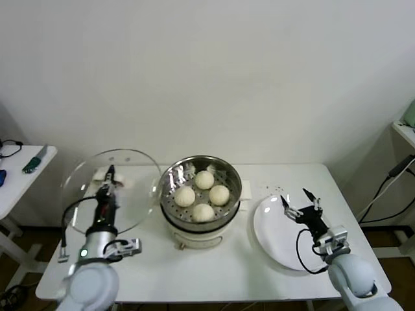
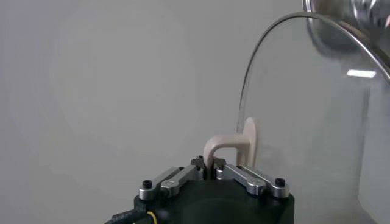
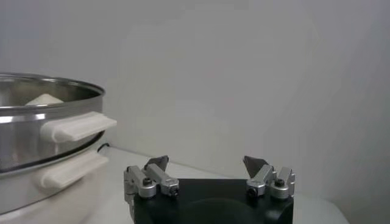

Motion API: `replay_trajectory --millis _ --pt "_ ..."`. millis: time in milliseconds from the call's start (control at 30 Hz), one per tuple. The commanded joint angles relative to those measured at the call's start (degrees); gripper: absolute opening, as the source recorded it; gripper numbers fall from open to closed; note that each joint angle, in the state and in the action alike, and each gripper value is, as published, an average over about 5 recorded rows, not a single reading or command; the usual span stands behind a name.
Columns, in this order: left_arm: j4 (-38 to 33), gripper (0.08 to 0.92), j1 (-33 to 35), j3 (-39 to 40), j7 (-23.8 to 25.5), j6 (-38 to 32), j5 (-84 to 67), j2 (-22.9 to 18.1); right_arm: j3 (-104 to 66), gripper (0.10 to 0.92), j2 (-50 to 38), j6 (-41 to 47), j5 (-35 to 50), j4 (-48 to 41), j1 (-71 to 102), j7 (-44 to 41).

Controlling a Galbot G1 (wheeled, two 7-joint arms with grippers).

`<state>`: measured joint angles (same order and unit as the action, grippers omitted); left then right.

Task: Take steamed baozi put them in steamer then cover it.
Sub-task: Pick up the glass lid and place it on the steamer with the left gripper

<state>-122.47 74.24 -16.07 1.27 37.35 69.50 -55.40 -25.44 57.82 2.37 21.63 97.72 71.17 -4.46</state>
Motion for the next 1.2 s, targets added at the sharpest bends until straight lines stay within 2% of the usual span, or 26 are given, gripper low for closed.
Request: replay_trajectory --millis 33,267,467,567,1033,1200 --pt "3.39 0.153 -21.68 22.3 12.81 7.65 2.07 -0.23 1.68 0.823 -0.5 0.12 -0.67 -1.99 -2.4 0.48" --pt "8.21 0.153 -27.47 26.72 16.96 7.65 6.9 -8.94 -0.31 0.823 -0.81 -0.2 -1.4 -3.34 -1.96 0.19" --pt "12.45 0.153 -28.57 28.86 19.64 7.65 11.65 -17.18 -2.94 0.823 -1.44 -0.38 -1.3 -3.69 -1.02 -0.37" --pt "14.35 0.153 -28.75 29.33 20.26 7.65 12.8 -19.71 -4.29 0.823 -1.44 -0.62 -1.33 -3.81 -0.37 -0.89" --pt "20.83 0.153 -27.14 27.8 18.49 7.65 13.59 -23.42 -6.87 0.823 -0.52 -1.58 -1.96 -3.84 1.59 -2.17" --pt "22.01 0.153 -27.15 27.58 17.82 7.65 13.32 -23.44 -6.89 0.823 -0.22 -1.72 -2.14 -3.85 1.64 -2.28"
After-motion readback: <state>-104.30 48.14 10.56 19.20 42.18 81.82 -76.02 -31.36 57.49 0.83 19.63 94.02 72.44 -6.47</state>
